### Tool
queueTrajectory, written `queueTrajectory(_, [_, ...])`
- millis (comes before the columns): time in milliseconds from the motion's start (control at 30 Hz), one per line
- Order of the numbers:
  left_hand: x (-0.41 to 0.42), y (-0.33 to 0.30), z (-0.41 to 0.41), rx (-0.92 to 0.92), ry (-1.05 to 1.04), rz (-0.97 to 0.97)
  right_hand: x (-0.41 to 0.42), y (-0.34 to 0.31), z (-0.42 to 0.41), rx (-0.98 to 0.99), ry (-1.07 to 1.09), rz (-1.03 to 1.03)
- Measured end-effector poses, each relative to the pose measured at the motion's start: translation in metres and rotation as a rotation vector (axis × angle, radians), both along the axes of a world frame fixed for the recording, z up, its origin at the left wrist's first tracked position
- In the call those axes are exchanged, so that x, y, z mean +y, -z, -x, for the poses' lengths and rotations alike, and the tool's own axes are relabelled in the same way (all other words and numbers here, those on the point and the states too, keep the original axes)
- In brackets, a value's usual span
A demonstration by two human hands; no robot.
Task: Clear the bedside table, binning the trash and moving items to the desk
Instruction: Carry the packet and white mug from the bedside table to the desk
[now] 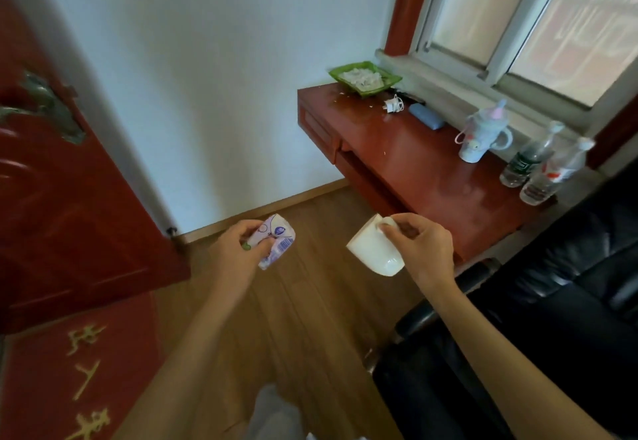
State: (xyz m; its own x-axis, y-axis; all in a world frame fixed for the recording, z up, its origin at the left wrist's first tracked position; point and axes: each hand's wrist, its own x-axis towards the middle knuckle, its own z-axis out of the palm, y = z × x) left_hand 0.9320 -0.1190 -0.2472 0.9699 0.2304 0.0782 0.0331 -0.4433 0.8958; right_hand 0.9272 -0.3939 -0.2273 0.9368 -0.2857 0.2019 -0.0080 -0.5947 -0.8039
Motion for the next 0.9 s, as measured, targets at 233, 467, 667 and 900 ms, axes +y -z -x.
queueTrajectory(233, [0.012, -0.02, -0.133, 0.006, 0.218, -0.089, 0.014, -0.003, -0.07, -0.039, 0.252, -0.058])
queueTrajectory(467, [-0.03, 0.001, -0.225, 0.052, 0.433, -0.076, -0.008, 0.008, -0.116, 0.014, 0.443, -0.034])
queueTrajectory(667, [-0.093, 0.024, -0.301, 0.104, 0.557, -0.024, -0.055, 0.026, -0.167, 0.059, 0.555, -0.026])
queueTrajectory(900, [-0.186, 0.028, -0.392, 0.149, 0.674, -0.021, -0.122, 0.035, -0.236, 0.081, 0.671, -0.075])
